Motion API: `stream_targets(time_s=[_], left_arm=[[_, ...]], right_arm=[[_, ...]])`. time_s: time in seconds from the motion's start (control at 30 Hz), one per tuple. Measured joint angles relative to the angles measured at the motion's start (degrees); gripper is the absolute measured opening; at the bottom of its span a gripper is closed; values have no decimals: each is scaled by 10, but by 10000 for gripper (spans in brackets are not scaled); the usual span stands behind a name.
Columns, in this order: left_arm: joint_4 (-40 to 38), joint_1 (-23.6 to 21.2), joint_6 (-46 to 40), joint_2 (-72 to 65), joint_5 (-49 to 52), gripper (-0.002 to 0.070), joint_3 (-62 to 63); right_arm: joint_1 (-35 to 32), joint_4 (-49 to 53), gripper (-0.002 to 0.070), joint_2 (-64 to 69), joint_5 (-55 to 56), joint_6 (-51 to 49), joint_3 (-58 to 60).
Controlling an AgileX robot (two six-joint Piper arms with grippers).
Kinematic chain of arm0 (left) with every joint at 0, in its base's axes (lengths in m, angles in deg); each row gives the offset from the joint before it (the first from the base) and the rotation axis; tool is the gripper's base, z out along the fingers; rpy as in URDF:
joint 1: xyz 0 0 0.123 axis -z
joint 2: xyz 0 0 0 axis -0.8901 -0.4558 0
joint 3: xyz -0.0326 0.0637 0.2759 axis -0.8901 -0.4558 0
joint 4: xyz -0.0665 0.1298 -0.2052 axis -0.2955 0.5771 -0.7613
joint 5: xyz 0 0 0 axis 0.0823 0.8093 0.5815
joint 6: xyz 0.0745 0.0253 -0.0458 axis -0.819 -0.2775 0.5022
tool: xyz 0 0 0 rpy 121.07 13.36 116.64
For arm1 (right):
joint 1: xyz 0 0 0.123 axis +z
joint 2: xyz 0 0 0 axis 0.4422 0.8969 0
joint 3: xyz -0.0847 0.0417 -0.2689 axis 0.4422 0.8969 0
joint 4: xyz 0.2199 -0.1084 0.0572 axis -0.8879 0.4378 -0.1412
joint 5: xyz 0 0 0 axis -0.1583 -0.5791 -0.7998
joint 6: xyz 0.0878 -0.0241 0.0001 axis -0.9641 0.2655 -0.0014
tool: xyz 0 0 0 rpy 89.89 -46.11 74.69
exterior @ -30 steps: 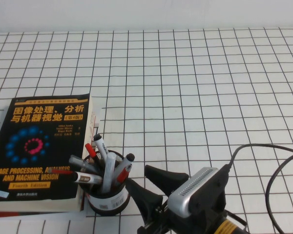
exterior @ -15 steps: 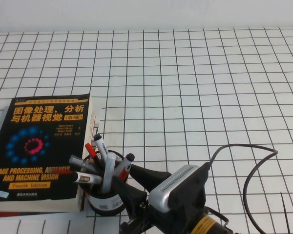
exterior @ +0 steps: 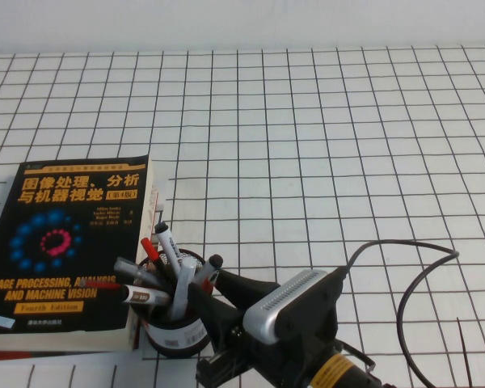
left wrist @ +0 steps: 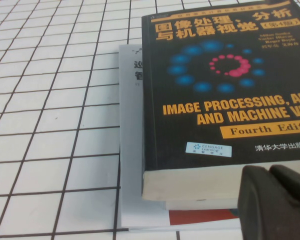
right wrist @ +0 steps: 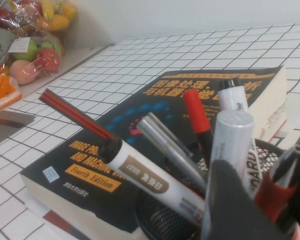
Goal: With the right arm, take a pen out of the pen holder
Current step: 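Take a marker out of the pen holder and lay it on the table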
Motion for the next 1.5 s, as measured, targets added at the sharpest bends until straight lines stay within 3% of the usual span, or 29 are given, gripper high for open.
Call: stream_targets(time_s=[0.23,0.63,0.83,1.5], left_arm=[[0,0,0,0,0,-4,0],[0,0,0,0,0,-4,0],[0,0,0,0,0,-4,0],[0,0,0,0,0,-4,0]], right_arm=[[0,-3,168,0,0,0,0],[0,-28,141,5,1,0,-7],[0,-29,89,6,0,0,-17],[0,-32,78,-17,-23,20,-19]])
